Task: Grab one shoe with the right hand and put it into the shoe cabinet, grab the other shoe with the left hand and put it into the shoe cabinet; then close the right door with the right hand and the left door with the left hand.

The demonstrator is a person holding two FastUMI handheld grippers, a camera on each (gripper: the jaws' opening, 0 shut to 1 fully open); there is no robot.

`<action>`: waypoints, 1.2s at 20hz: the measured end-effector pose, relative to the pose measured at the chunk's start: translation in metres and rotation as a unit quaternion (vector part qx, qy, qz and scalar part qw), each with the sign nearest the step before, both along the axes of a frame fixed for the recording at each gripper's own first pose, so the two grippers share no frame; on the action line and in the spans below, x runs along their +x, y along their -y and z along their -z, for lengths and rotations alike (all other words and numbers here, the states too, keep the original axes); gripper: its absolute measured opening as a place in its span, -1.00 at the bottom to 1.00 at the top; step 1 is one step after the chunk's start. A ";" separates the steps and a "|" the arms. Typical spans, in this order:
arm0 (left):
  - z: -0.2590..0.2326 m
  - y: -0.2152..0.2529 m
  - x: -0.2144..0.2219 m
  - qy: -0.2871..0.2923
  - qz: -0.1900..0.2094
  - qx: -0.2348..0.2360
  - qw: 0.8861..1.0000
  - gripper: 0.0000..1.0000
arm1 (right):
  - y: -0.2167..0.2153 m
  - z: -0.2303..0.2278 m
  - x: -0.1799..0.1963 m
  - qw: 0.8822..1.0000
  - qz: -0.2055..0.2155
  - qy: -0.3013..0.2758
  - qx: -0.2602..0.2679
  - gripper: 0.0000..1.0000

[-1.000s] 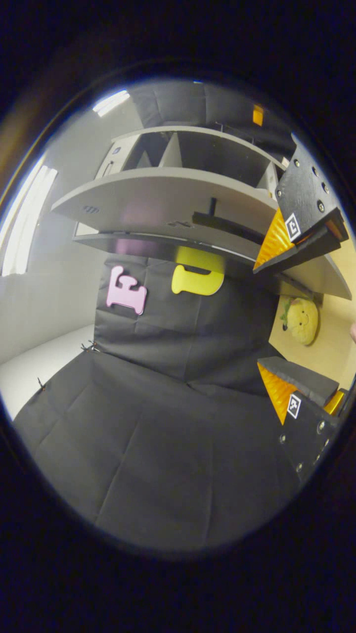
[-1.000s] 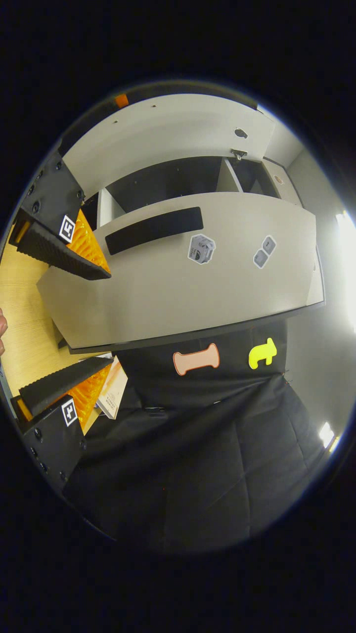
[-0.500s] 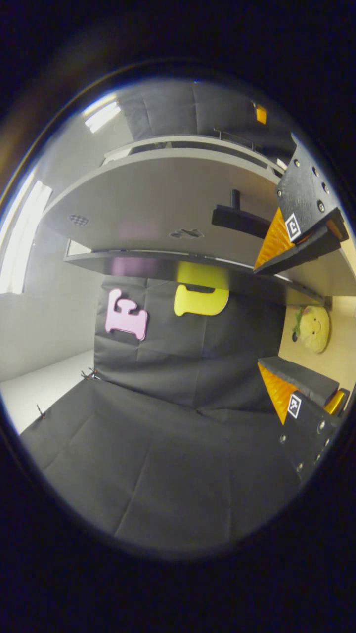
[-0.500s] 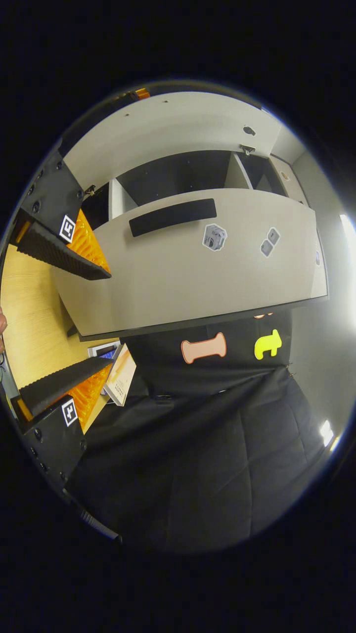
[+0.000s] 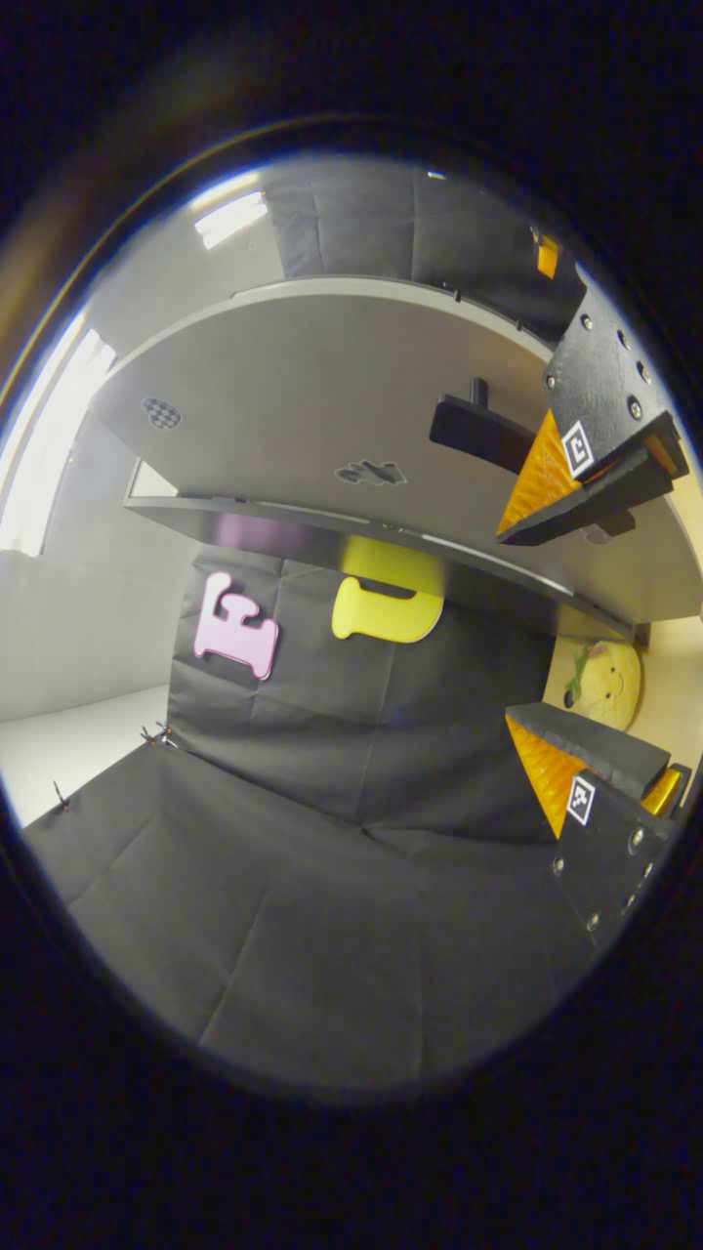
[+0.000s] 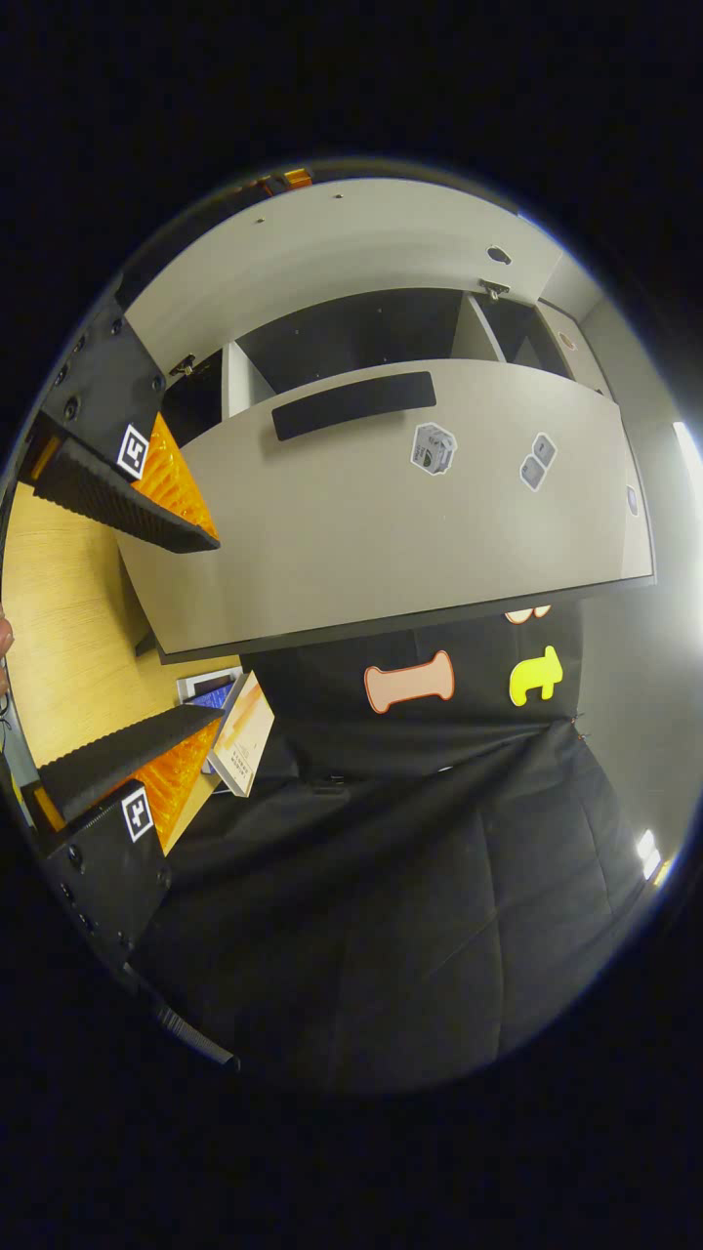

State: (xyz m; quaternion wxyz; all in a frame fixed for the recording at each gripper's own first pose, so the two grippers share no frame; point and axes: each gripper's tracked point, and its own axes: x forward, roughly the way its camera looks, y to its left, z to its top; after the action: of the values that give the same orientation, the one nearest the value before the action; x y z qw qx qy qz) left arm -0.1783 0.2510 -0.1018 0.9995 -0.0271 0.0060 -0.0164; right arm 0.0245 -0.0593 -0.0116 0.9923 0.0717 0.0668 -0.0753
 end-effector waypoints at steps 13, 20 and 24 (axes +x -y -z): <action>0.028 0.115 0.021 -0.024 0.007 -0.004 1.000 0.86 | 0.027 -0.014 0.059 0.999 -0.041 0.006 0.008 0.96; 0.045 0.179 0.050 -0.014 -0.046 0.044 0.998 0.85 | 0.066 -0.004 0.075 0.998 -0.059 0.003 0.001 0.96; 0.047 0.183 0.040 0.001 -0.087 0.028 0.996 0.87 | 0.084 0.019 0.086 0.996 -0.079 -0.018 -0.023 0.96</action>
State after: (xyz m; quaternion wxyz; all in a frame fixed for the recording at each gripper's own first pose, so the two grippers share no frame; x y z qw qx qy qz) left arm -0.1379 0.0683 -0.1492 0.9975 0.0004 0.0028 0.0712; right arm 0.1101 -0.1434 -0.0311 0.9952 0.0420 0.0883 0.0009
